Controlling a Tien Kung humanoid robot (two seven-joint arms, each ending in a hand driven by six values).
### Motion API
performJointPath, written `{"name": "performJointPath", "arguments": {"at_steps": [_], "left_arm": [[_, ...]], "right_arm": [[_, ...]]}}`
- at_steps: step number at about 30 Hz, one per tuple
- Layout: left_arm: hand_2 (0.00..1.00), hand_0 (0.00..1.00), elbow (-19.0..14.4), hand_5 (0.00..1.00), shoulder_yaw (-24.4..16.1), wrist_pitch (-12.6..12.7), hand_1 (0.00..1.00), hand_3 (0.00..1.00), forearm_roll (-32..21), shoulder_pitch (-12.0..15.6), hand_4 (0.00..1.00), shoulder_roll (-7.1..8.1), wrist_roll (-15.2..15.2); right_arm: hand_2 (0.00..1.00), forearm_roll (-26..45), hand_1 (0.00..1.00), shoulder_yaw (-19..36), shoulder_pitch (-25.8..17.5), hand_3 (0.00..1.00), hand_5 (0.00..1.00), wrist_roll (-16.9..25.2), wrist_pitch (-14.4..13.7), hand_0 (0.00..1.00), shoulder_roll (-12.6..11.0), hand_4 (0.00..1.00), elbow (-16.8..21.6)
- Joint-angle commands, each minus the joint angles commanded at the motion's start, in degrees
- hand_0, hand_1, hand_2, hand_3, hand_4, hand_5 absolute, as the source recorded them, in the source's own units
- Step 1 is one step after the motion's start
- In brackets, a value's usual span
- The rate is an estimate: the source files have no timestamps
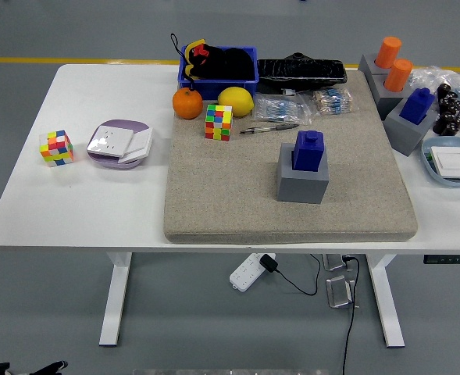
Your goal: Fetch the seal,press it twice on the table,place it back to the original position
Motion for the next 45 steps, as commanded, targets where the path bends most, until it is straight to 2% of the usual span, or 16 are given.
{"name": "performJointPath", "arguments": {"at_steps": [18,45], "left_arm": [[0.761,0.812,-0.07,0.419,-0.73,0.15,0.784,0.800,1.92,-0.04,0.679,0.43,0.39],[0.761,0.812,0.08,0.426,0.14,0.15,0.785,0.800,0.32,0.28,0.673,0.26,-0.10]], "right_arm": [[0.716,-0.31,0.733,2.64,-2.17,0.723,0.084,-0.15,-0.25,0.785,0.54,0.964,0.89],[0.710,-0.43,0.725,5.43,-3.98,0.716,0.095,-0.49,-0.29,0.781,1.13,0.939,2.21]]}}
